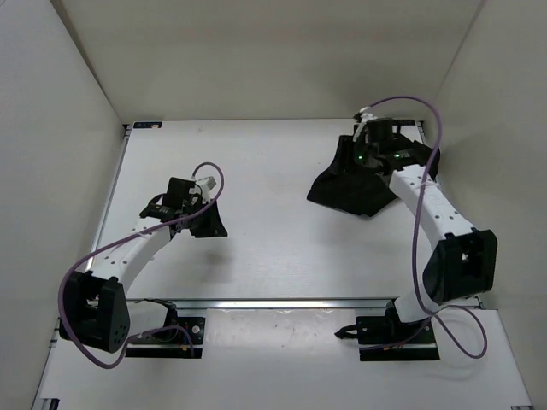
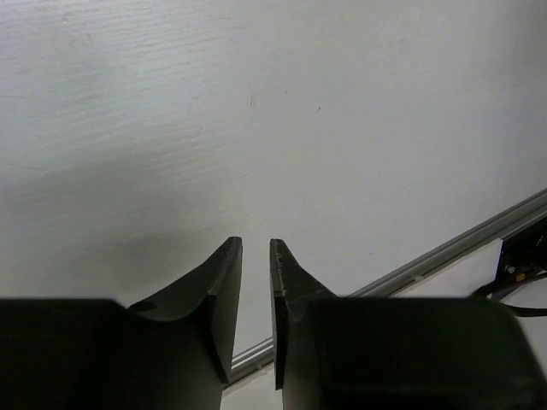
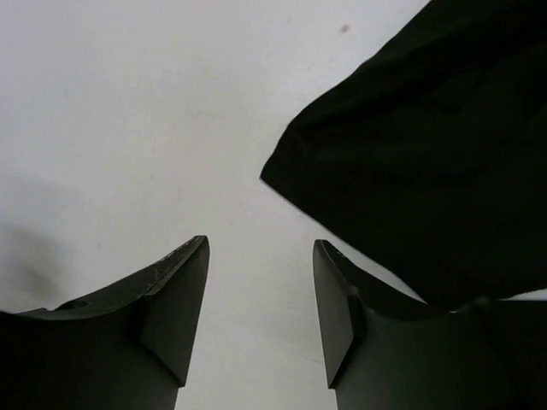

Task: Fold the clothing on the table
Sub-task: Move the skirt to the center of the board, then flatten the skirt out

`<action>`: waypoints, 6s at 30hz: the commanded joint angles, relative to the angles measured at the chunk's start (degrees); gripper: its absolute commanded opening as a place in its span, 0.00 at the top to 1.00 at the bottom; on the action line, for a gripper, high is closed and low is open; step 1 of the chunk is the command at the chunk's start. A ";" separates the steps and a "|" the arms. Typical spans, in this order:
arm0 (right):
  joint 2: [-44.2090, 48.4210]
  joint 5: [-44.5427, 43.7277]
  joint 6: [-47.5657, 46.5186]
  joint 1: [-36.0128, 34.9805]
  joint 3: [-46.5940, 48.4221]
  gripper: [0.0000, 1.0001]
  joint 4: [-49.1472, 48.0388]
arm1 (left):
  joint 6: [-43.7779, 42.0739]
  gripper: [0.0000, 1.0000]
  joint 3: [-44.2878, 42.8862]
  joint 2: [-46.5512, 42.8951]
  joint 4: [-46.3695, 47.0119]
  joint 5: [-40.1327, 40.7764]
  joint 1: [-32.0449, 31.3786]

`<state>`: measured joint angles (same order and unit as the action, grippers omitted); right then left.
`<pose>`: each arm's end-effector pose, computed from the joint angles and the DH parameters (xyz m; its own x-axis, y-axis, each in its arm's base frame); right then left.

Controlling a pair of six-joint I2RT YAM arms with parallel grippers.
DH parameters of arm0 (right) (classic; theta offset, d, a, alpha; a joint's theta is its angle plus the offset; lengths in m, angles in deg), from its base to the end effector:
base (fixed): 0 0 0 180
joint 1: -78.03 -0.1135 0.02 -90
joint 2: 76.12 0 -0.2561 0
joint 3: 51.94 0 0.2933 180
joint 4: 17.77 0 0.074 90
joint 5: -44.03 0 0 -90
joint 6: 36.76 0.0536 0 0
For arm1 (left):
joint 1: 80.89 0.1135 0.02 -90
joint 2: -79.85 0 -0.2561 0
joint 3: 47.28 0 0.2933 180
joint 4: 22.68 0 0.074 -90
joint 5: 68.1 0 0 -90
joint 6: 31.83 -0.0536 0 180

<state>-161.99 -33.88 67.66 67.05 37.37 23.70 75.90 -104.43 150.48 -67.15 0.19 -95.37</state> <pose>0.3846 0.0860 0.3087 -0.6725 0.1176 -0.7307 -0.1866 0.9285 0.3211 0.2719 -0.0907 0.1818 -0.9103 -0.0571 -0.4100 0.1524 0.8746 -0.4602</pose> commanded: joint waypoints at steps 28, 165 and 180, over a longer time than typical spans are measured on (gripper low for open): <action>-37.44 -29.94 13.97 -14.60 18.02 0.42 9.34 | -2.27 0.61 4.30 -2.51 -0.38 -1.23 3.41; 13.27 11.45 20.04 -19.86 -50.79 1.00 -23.16 | 31.22 0.33 -20.84 33.51 -0.91 23.21 -24.10; 19.68 12.42 18.46 -15.92 -52.99 1.00 -19.22 | 28.06 1.00 -18.56 29.41 0.06 19.17 -21.21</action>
<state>-144.96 -21.68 87.50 49.47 -15.02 2.76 105.32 -124.71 184.23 -66.60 20.71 -118.03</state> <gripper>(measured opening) 0.014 0.051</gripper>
